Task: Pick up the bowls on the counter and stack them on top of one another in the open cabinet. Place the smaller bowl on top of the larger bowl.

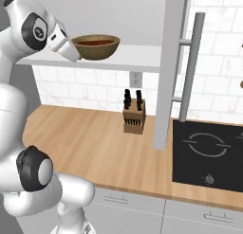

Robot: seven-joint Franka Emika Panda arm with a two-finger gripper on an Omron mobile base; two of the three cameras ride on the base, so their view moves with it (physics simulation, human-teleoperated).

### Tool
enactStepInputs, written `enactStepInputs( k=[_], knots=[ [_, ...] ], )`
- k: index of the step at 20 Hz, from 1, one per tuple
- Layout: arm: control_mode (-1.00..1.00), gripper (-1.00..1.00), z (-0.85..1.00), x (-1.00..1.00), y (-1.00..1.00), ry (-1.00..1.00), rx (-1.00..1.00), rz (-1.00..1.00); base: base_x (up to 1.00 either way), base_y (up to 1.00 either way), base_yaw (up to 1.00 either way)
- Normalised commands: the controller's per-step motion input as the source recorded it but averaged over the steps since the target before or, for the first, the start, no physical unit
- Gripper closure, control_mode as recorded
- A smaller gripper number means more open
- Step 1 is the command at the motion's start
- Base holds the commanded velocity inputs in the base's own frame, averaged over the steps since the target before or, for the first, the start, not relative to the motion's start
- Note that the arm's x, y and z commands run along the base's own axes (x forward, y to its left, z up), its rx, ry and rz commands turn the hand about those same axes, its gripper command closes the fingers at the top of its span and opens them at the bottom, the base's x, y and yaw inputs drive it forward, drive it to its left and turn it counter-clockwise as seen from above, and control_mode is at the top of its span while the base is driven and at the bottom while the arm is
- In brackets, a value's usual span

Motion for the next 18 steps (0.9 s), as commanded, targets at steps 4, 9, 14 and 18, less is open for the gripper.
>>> enactStepInputs(
  k=[4,9,14,18],
  knots=[
    [-1.0,-1.0,-0.21,-0.95,0.0,0.0,-0.06,0.15,0.0,0.0,0.0],
    [-1.0,-1.0,-0.29,-0.9,-0.02,0.0,-0.15,0.24,0.0,0.0,0.0],
    [-1.0,-1.0,-0.51,-0.59,-0.19,0.0,-0.06,0.24,0.0,0.0,0.0],
    [-1.0,-1.0,-0.51,-0.56,-0.13,0.0,-0.03,0.22,0.0,0.0,0.0]
  ],
)
